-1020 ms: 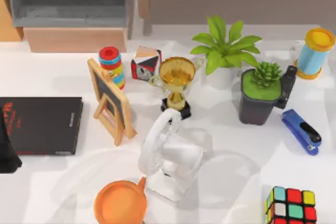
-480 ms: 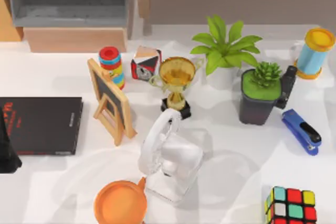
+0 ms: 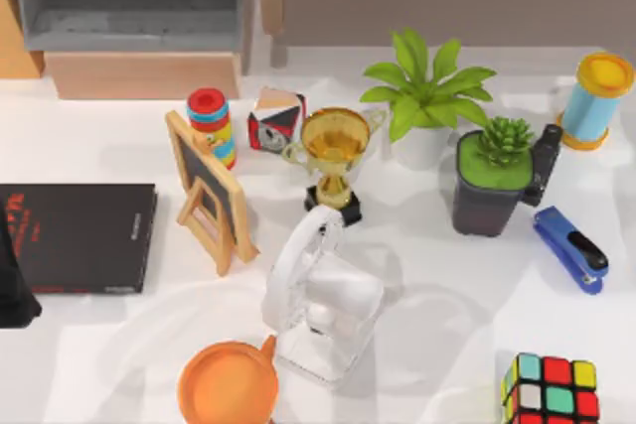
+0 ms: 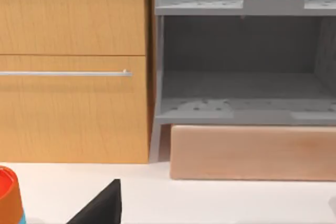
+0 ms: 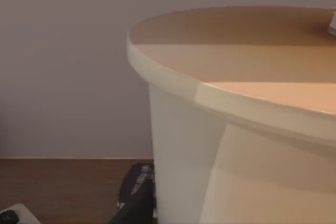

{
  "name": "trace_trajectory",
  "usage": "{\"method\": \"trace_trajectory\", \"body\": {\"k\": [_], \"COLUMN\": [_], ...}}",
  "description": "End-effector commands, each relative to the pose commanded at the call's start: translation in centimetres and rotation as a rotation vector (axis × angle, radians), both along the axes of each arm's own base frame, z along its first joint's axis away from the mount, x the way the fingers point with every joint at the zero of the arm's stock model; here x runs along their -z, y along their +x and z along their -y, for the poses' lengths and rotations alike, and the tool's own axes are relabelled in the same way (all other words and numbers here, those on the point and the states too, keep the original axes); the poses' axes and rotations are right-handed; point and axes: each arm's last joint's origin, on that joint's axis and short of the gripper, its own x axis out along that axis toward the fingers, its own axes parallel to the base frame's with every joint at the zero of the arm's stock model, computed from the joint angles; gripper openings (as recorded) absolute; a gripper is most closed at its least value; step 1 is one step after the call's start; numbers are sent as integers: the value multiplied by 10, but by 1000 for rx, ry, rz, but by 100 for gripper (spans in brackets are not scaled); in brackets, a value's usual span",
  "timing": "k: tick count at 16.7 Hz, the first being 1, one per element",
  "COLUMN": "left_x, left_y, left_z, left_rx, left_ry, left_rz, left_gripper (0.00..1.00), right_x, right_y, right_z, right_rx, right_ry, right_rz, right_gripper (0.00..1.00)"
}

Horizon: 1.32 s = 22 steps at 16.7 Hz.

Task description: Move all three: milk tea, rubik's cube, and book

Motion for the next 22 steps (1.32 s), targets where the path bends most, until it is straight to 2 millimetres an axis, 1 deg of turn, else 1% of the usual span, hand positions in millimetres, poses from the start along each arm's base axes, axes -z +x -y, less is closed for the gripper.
{"method": "trace_trajectory", "body": {"k": [1,2,10,12,14,19,21,22], "left_x": [0,0,0,0,0,0,0,0], "left_y": [0,0,0,0,0,0,0,0], "left_z": [0,0,0,0,0,0,0,0], "left_rx": [0,0,0,0,0,0,0,0], "left_ry": [0,0,0,0,0,0,0,0], "left_rz": [0,0,0,0,0,0,0,0], "left_gripper": [100,100,100,100,100,100,100,100], "right_x": [0,0,-1,-3,-7,-8,-11,-11], "right_y": [0,0,0,-4,-18,-69,-79,-80], "right_z": [0,0,1,3,3,1,1,1], "right_rx": [0,0,3,8,7,3,3,3], "right_ry": [0,0,1,1,1,3,1,1], "right_rz": [0,0,2,6,6,-8,1,2], "right_gripper": [2,0,0,0,0,0,0,0]}}
